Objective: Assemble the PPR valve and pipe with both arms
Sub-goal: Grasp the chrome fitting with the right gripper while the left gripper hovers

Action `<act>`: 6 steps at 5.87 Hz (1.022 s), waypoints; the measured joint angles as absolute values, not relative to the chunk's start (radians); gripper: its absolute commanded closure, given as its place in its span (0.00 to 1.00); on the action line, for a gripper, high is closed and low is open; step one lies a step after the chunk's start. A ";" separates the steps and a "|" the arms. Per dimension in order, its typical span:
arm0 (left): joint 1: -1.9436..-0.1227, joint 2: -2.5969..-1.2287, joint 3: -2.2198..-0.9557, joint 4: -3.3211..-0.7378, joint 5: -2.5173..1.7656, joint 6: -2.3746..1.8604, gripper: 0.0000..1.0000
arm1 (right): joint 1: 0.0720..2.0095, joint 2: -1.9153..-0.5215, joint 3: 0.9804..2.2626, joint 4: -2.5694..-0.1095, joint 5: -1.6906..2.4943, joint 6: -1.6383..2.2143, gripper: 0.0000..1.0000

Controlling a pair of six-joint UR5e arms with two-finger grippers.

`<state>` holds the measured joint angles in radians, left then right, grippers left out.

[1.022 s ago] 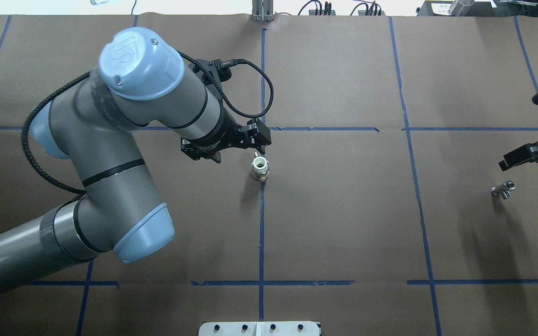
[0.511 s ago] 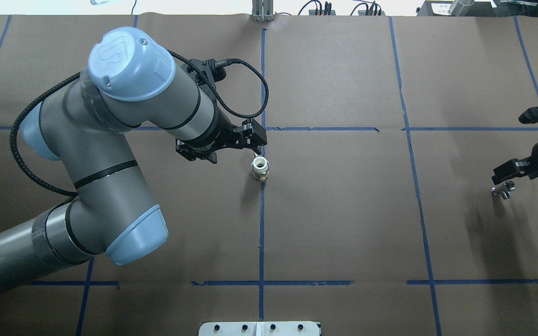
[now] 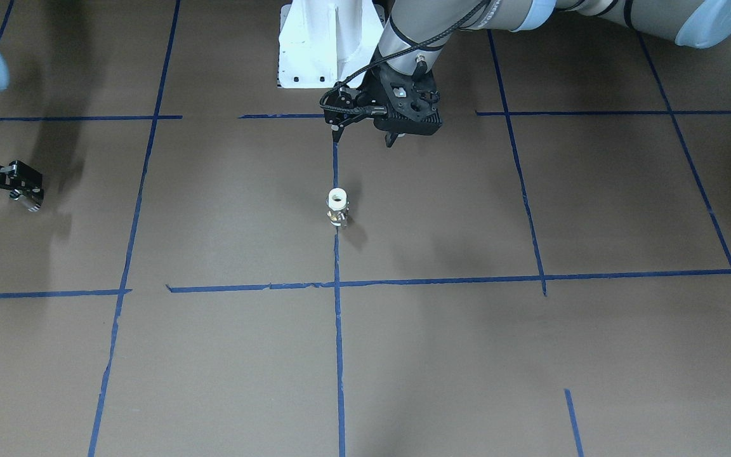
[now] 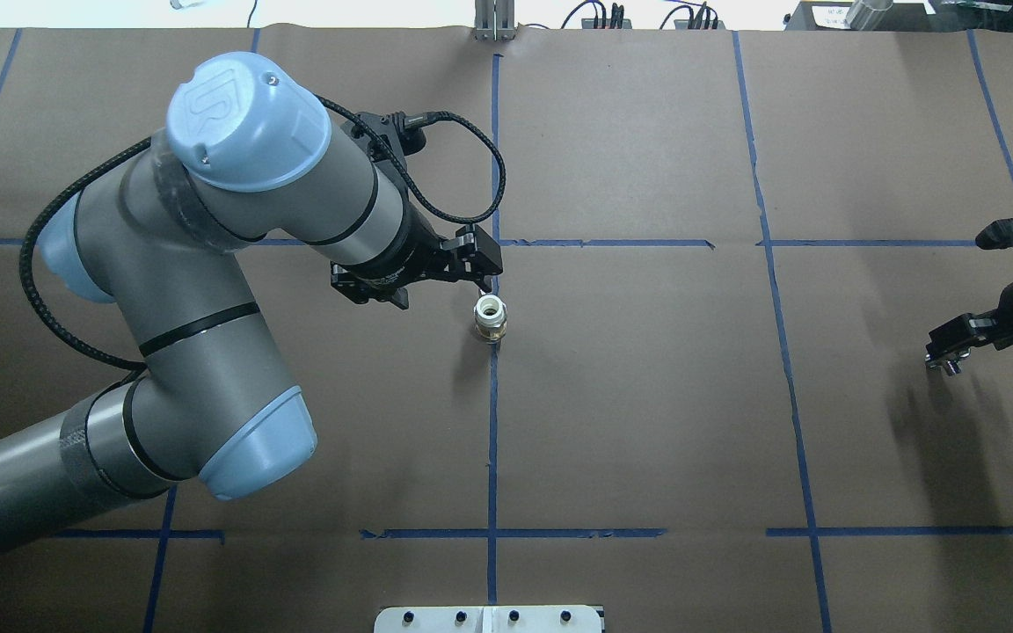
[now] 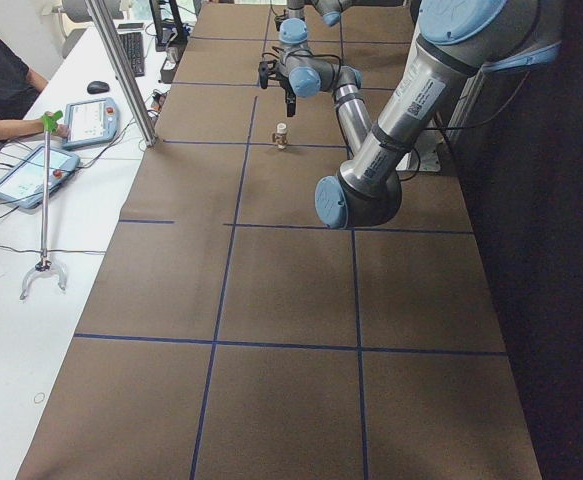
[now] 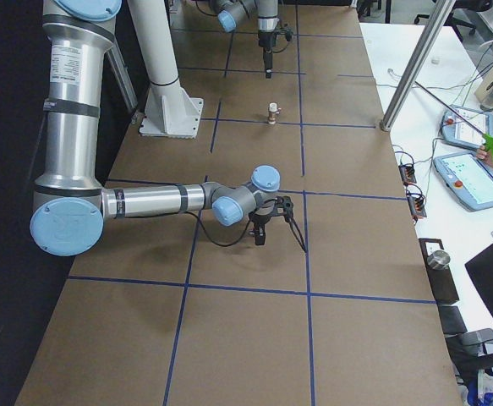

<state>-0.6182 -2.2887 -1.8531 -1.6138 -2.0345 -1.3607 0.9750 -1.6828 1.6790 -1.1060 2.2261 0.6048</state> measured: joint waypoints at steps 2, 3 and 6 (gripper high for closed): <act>-0.618 -2.289 -1.854 -1.614 -2.035 -1.359 0.04 | 0.967 -1.681 1.677 -1.099 2.226 0.609 1.00; -0.618 -2.288 -1.854 -1.614 -2.036 -1.359 0.04 | 0.967 -1.683 1.676 -1.086 2.226 0.606 1.00; -0.622 -2.288 -1.872 -1.614 -2.035 -1.359 0.04 | 0.967 -1.697 1.731 -1.023 2.246 0.663 1.00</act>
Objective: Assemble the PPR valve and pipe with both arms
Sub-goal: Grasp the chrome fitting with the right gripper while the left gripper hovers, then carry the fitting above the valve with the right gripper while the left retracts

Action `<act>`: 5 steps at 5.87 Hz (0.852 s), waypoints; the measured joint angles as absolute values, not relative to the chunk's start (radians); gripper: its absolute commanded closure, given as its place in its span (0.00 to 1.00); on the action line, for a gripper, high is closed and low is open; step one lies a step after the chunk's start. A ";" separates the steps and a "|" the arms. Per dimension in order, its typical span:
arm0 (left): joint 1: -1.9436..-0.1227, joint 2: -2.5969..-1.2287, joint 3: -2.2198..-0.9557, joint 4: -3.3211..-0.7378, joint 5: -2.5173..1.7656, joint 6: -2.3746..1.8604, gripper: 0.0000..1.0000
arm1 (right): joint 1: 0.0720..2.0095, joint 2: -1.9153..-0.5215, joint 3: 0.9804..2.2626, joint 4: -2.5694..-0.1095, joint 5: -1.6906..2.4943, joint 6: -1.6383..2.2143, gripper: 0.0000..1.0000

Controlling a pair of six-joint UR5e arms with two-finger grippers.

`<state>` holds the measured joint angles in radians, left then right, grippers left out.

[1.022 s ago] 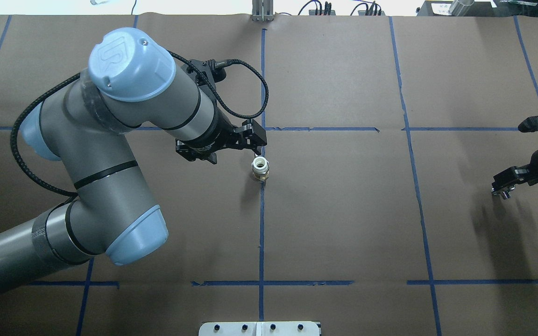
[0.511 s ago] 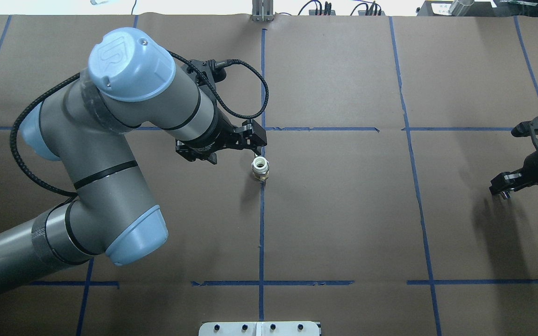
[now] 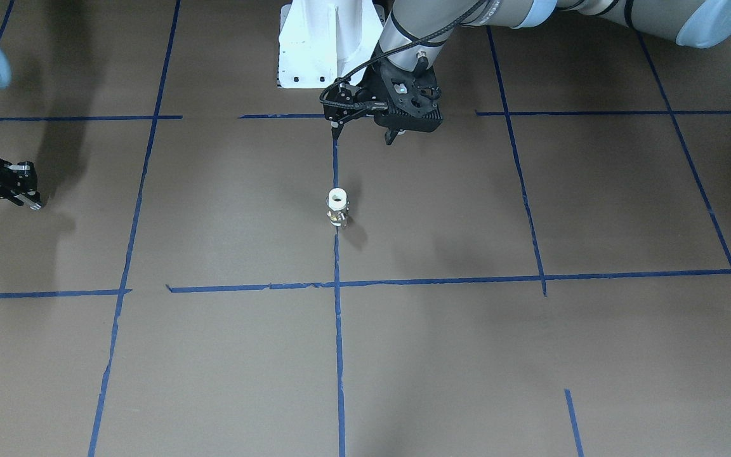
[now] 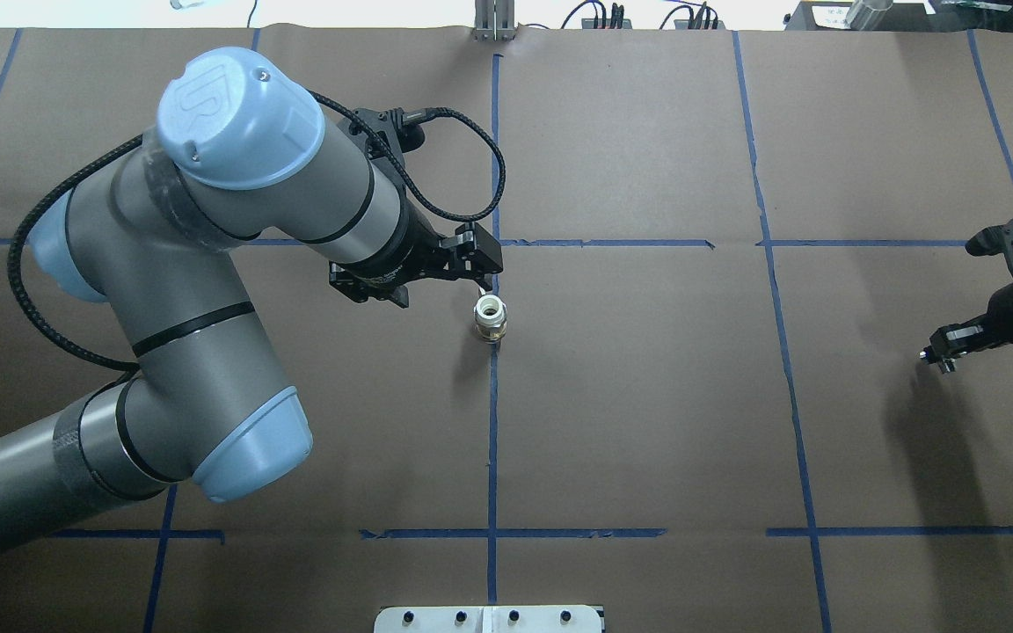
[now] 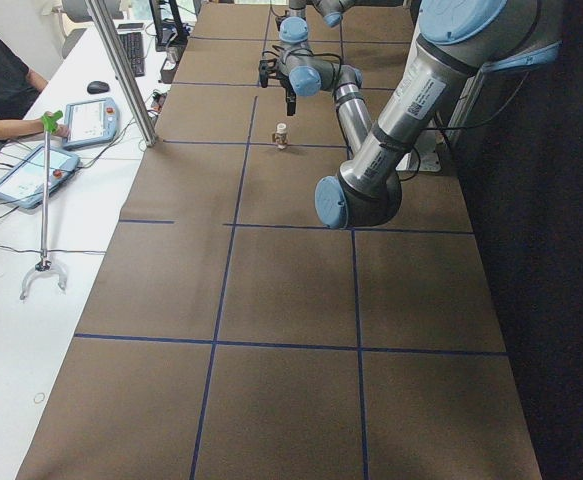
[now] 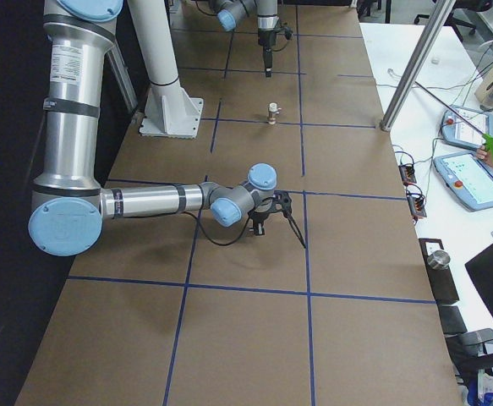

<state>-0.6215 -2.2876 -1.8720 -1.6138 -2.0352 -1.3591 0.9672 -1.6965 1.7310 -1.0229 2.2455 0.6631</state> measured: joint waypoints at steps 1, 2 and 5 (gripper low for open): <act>-0.622 -2.271 -1.886 -1.616 -2.034 -1.358 0.04 | 0.947 -1.673 1.806 -1.018 2.267 0.802 1.00; -0.623 -2.232 -1.910 -1.621 -2.034 -1.352 0.05 | 0.899 -1.603 1.868 -1.019 2.275 1.003 1.00; -0.652 -2.096 -1.940 -1.626 -2.028 -1.252 0.04 | 0.712 -1.216 1.912 -1.200 2.181 1.498 1.00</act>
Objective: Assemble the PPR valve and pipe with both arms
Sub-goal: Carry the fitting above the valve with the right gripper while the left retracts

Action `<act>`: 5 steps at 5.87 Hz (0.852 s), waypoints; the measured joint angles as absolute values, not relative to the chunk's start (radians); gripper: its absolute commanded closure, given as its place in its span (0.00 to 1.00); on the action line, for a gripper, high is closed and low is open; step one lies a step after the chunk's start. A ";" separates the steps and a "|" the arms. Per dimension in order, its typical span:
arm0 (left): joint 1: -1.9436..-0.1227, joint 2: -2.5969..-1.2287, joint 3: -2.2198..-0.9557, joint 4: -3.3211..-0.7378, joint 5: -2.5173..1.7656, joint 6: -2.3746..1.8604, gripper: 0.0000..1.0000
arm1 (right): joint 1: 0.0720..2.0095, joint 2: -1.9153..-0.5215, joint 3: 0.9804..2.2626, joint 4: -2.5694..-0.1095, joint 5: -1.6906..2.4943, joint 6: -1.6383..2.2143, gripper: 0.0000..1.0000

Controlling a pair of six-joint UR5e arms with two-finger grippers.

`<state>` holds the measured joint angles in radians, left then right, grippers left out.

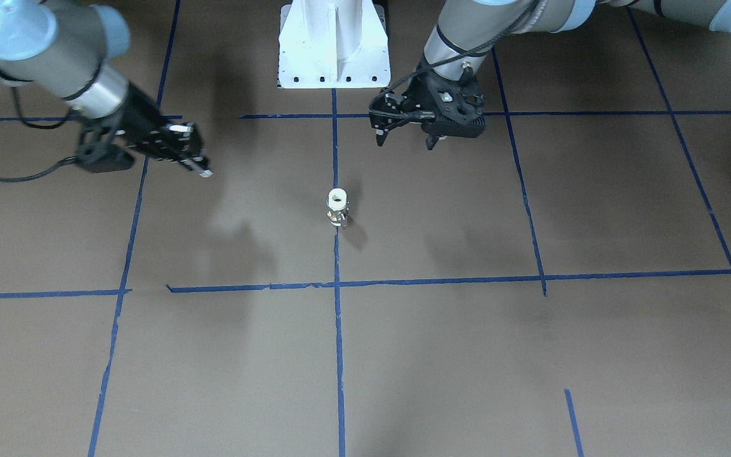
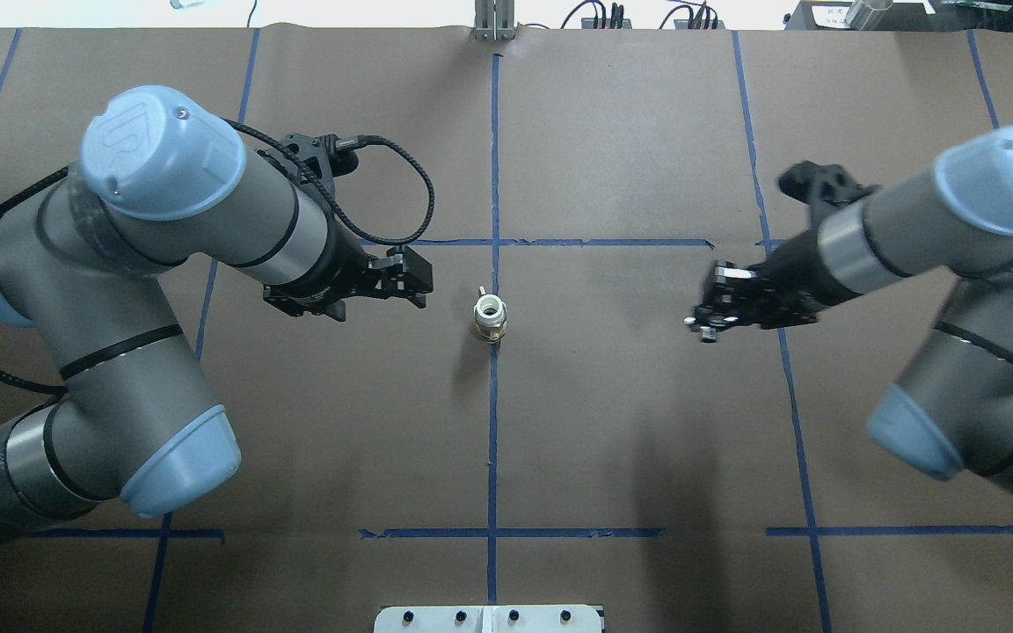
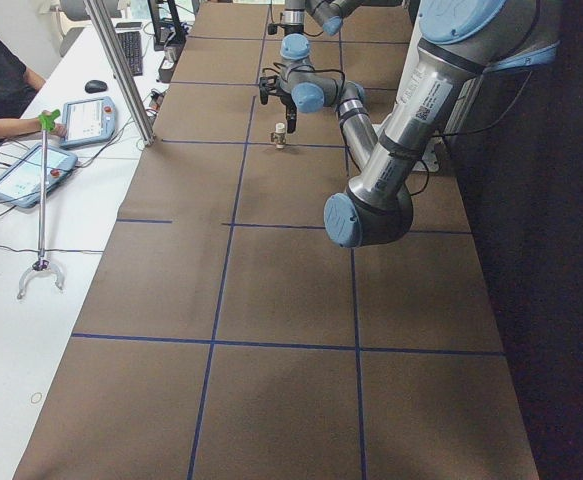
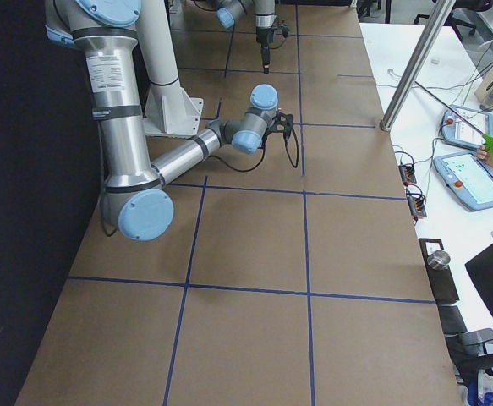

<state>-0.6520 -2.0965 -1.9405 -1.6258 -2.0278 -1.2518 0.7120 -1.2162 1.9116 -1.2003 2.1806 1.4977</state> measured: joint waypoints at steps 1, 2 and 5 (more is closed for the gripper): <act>-0.667 -2.044 -1.941 -1.626 -2.021 -1.197 0.04 | 0.669 -1.064 1.909 -1.388 2.116 1.545 1.00; -0.673 -1.997 -1.942 -1.627 -2.009 -1.164 0.04 | 0.641 -0.948 1.887 -1.524 2.068 1.570 1.00; -0.669 -1.954 -1.943 -1.628 -1.987 -1.137 0.02 | 0.606 -0.754 1.677 -1.601 2.017 1.654 1.00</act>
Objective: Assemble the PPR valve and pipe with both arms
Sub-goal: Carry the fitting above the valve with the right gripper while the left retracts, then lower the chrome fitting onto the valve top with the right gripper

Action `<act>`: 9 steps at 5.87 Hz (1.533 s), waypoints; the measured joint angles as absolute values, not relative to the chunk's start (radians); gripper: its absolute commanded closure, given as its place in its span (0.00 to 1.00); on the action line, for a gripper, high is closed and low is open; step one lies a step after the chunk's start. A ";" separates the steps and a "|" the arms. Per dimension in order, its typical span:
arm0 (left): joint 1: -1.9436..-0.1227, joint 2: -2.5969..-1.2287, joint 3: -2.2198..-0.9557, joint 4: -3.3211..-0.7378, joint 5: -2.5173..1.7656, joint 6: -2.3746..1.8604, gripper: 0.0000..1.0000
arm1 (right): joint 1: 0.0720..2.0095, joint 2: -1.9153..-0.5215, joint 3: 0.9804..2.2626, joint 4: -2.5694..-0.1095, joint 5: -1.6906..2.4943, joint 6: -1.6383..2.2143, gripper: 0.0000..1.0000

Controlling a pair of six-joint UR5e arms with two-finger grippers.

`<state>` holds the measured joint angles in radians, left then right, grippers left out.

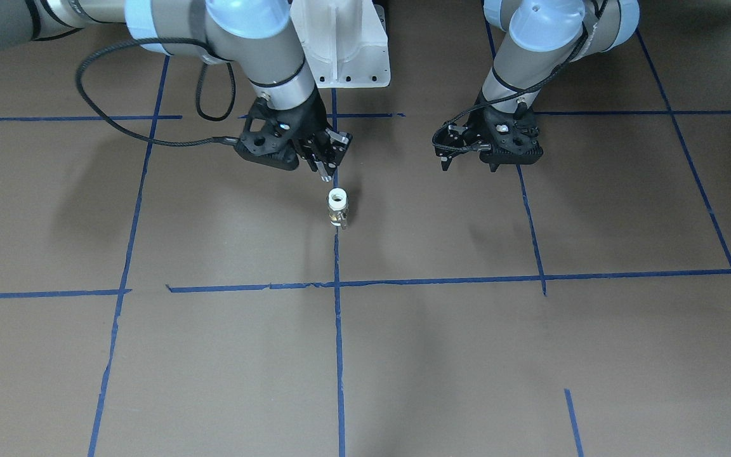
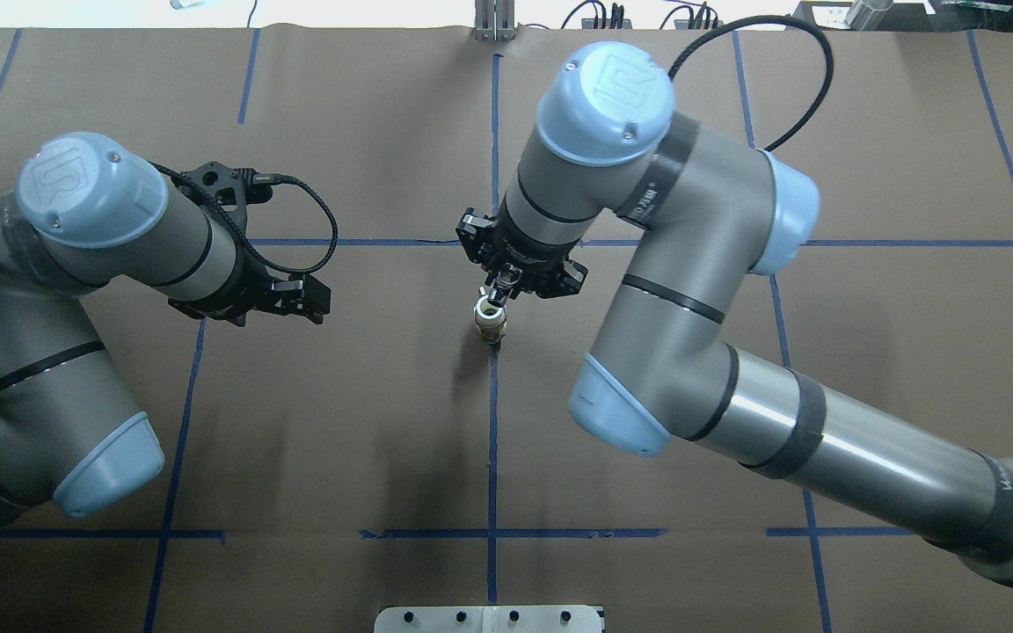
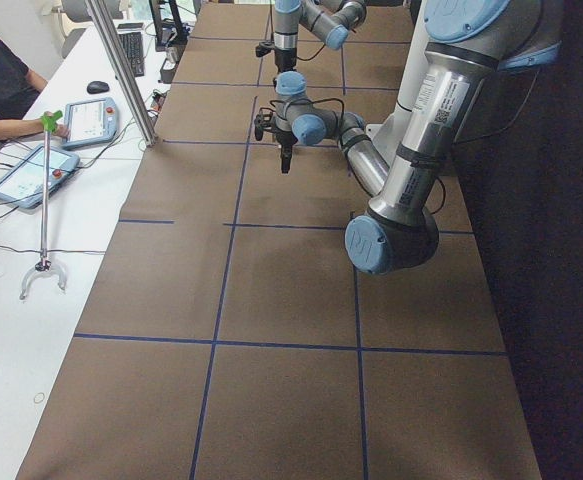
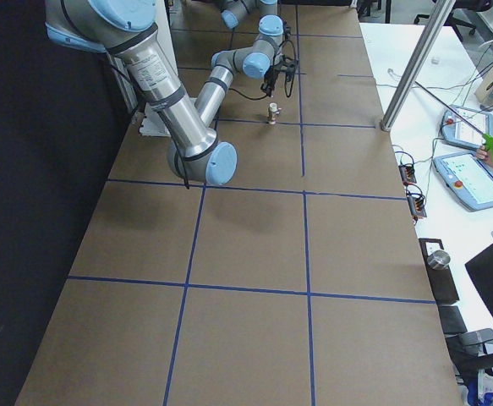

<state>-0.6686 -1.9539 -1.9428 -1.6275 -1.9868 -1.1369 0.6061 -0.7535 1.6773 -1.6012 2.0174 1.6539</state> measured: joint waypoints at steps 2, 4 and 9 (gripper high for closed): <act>-0.666 -1.957 -1.944 -1.628 -1.983 -1.138 0.01 | 0.597 -0.682 1.569 -1.602 2.000 1.677 1.00; -0.666 -1.959 -1.945 -1.628 -1.982 -1.139 0.01 | 0.584 -0.671 1.536 -1.602 1.991 1.679 1.00; -0.666 -1.962 -1.945 -1.626 -1.983 -1.138 0.01 | 0.575 -0.701 1.538 -1.603 1.988 1.679 1.00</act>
